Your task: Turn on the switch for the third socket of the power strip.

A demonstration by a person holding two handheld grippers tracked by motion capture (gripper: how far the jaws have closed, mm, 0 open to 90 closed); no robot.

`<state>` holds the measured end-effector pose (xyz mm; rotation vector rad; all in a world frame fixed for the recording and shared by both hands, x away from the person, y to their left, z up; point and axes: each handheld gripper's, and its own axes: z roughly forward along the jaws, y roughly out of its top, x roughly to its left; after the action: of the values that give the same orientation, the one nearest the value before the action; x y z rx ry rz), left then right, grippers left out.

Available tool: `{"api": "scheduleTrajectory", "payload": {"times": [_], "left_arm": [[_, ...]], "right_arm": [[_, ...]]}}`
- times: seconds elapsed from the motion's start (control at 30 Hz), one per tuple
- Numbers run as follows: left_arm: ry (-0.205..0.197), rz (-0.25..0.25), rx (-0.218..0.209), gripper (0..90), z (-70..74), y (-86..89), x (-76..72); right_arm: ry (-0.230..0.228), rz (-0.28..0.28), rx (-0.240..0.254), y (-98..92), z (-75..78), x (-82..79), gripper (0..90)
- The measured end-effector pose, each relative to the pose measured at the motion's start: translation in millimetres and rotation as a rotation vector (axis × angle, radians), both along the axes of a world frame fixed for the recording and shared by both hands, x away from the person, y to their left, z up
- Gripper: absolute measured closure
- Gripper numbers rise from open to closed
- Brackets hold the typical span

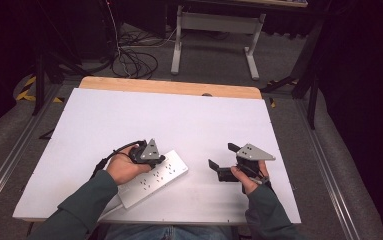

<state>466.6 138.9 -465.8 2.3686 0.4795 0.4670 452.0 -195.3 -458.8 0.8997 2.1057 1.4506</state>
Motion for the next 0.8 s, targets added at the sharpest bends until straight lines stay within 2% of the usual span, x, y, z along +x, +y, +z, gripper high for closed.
{"api": "scheduleTrajectory", "payload": {"times": [0.33,0.67,0.8], "left_arm": [[0.015,0.003,-0.018,90.0,-0.5,1.6,0.9],[0.003,0.021,-0.032,90.0,-2.0,1.4,-0.1],[0.003,0.038,-0.053,90.0,-3.7,1.5,-2.1]], "right_arm": [[0.003,-0.010,0.000,-3.1,0.4,-2.8,5.9],[0.005,-0.008,-0.004,-2.8,-0.3,-2.8,5.9],[0.006,-0.004,0.000,-1.5,-0.3,-1.9,5.8]]}}
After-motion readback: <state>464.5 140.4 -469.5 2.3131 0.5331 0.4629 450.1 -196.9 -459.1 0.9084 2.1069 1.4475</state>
